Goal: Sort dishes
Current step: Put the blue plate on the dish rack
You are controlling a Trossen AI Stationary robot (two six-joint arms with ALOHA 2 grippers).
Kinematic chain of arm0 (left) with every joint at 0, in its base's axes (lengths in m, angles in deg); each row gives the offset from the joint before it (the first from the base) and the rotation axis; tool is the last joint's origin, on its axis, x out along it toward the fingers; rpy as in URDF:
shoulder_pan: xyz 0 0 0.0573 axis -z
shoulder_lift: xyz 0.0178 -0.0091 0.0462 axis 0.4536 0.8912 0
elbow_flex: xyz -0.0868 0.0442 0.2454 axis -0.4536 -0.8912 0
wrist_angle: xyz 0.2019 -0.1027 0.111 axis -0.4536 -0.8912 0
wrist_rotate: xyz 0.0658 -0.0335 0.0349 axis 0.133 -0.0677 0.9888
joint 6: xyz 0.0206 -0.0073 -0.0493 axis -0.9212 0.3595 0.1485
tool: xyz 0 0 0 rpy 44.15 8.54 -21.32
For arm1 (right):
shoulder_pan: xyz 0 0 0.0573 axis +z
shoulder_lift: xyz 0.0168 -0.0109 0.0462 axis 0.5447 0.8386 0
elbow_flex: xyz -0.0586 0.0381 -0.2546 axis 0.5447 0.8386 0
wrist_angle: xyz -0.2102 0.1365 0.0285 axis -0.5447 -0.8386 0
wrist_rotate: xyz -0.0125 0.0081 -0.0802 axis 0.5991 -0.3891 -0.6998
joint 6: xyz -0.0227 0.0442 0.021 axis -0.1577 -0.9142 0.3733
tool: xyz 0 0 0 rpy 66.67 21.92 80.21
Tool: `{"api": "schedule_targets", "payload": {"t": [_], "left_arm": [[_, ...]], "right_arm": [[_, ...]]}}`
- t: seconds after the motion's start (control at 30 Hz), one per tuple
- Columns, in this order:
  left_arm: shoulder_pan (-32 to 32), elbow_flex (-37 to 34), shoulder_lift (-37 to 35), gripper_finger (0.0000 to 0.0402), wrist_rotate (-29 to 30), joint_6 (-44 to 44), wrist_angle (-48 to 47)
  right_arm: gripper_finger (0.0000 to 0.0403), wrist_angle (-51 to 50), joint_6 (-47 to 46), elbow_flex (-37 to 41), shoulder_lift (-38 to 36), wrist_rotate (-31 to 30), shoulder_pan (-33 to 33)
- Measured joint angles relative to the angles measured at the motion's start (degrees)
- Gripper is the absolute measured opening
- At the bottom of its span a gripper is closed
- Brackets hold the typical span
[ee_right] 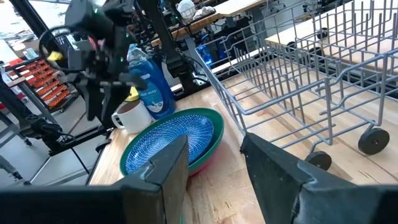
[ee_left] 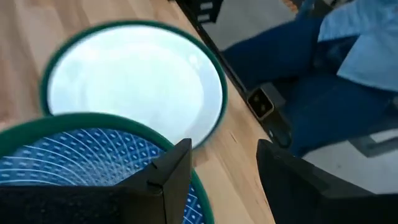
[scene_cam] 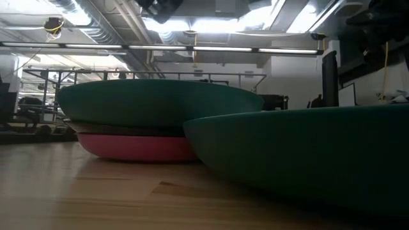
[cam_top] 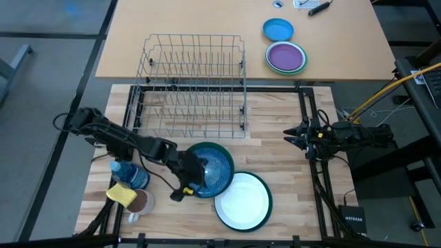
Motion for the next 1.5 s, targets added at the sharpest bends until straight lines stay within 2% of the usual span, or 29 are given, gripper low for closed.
{"api": "schedule_targets", "payload": {"t": [0.27,0.4,0.57,1.0,1.13,1.3,1.5], "left_arm": [[2.5,0.0,4.0,0.017,3.1,-0.4,-6.5],[2.8,0.0,4.3,0.017,7.5,-2.4,-8.9],[2.7,0.0,4.3,0.017,12.9,-3.1,-9.8],[2.6,0.0,4.5,0.017,17.8,-5.0,-11.1],[2.6,0.0,4.5,0.017,22.7,-5.0,-11.0],[2.3,0.0,4.5,0.017,29.5,-6.3,-10.7],[-0.1,0.0,4.5,0.017,30.0,-6.0,-10.5]], "right_arm": [[0.0163,0.0,0.0,0.0,0.0,1.5,0.0],[0.0163,-0.1,0.0,0.0,0.0,1.5,0.0],[0.0163,-0.4,0.0,0.0,0.0,1.5,0.0],[0.0163,-1.7,-0.5,0.0,0.0,1.7,0.0],[0.0163,-1.7,-0.5,0.0,0.0,1.7,0.0],[0.0163,-2.5,-5.4,0.0,0.0,1.5,0.0],[0.0163,-2.0,-13.5,0.0,1.6,1.5,0.0]]}}
